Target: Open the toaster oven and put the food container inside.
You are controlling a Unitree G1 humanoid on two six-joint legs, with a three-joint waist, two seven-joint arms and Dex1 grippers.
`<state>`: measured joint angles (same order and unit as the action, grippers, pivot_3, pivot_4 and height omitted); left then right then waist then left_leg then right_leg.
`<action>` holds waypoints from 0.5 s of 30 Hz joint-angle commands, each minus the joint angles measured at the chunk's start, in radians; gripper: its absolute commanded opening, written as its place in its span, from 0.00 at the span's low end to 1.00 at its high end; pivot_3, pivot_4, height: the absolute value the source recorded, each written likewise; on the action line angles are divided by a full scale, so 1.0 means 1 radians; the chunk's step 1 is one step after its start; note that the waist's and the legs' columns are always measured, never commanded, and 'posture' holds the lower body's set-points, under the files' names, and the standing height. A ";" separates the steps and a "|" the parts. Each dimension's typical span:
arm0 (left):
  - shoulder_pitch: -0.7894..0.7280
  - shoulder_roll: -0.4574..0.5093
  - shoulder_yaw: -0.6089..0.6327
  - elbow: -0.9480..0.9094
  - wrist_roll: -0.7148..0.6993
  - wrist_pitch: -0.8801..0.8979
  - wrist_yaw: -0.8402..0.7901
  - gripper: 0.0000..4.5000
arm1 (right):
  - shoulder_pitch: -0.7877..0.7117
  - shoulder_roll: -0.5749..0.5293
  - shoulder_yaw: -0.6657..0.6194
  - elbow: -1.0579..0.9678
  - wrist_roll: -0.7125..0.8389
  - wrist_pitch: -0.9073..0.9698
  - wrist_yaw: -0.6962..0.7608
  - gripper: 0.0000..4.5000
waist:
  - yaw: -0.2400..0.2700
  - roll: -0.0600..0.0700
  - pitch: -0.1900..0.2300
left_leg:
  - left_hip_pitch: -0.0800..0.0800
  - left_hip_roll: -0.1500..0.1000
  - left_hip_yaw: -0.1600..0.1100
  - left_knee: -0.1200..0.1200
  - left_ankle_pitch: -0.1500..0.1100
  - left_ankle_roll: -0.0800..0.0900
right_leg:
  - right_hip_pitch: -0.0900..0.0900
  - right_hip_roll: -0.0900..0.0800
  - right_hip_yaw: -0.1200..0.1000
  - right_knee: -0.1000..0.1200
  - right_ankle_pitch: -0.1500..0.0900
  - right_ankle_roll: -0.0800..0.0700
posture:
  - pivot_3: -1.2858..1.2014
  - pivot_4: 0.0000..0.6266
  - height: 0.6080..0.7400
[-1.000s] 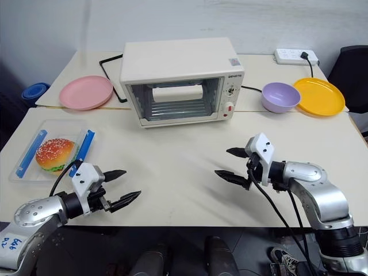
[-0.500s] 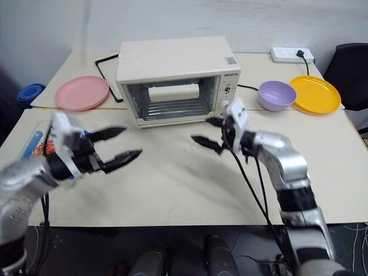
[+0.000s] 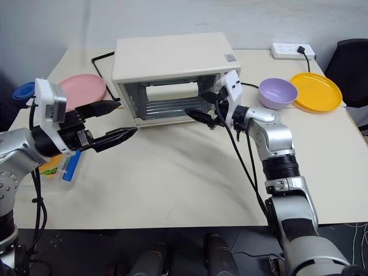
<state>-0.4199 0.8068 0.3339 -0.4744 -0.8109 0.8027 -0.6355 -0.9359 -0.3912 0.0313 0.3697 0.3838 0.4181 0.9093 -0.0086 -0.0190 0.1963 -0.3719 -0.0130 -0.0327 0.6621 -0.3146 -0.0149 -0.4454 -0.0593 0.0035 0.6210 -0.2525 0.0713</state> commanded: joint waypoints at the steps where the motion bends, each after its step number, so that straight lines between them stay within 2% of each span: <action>1: 0.011 0.008 -0.018 0.009 0.054 -0.049 -0.002 1.00 | 0.013 -0.013 -0.034 -0.115 0.058 0.022 0.050 0.98 | -0.001 0.000 0.000 | 0.001 0.000 0.000 0.000 0.000 0.000 | 0.000 0.000 0.000 0.000 0.000 0.000 | 0.52 0.24 1.00; 6: -0.017 0.007 -0.045 0.039 0.091 -0.075 -0.012 1.00 | 0.071 -0.039 -0.038 -0.257 0.133 0.113 0.104 0.98 | -0.001 0.000 0.000 | 0.001 0.000 0.001 0.000 0.000 0.000 | 0.000 0.000 0.001 0.000 0.000 0.000 | 0.52 0.24 1.00; 12: -0.151 -0.011 -0.057 0.146 0.115 -0.082 0.016 1.00 | 0.174 -0.051 -0.023 -0.399 0.167 0.161 0.116 0.98 | -0.014 0.000 0.000 | 0.001 0.001 0.001 0.000 0.000 0.000 | -0.001 0.000 0.002 0.001 0.000 0.000 | 0.52 0.24 1.00; 13: -0.176 -0.011 -0.063 0.172 0.125 -0.082 0.020 0.92 | 0.188 -0.050 -0.022 -0.414 0.168 0.163 0.113 1.00 | -0.018 0.000 0.000 | 0.001 0.001 0.001 0.000 0.000 0.000 | -0.001 0.000 0.002 0.001 0.000 0.000 | 0.52 0.24 1.00; 15: -0.203 0.014 -0.112 0.226 0.201 -0.121 0.003 0.82 | 0.210 -0.044 -0.031 -0.438 0.184 0.181 0.103 1.00 | -0.023 0.000 0.000 | 0.001 0.001 0.002 0.000 0.000 0.001 | -0.001 0.001 0.002 0.002 0.000 0.000 | 0.52 0.24 1.00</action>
<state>-0.6090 0.7964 0.2453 -0.2773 -0.6669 0.7266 -0.6249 -0.7149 -0.4435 0.0161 0.0122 0.5165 0.5963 1.0015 -0.0317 -0.0190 0.1963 -0.3703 -0.0123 -0.0293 0.6616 -0.3147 -0.0142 -0.4468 -0.0581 0.0055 0.6239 -0.2523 0.0717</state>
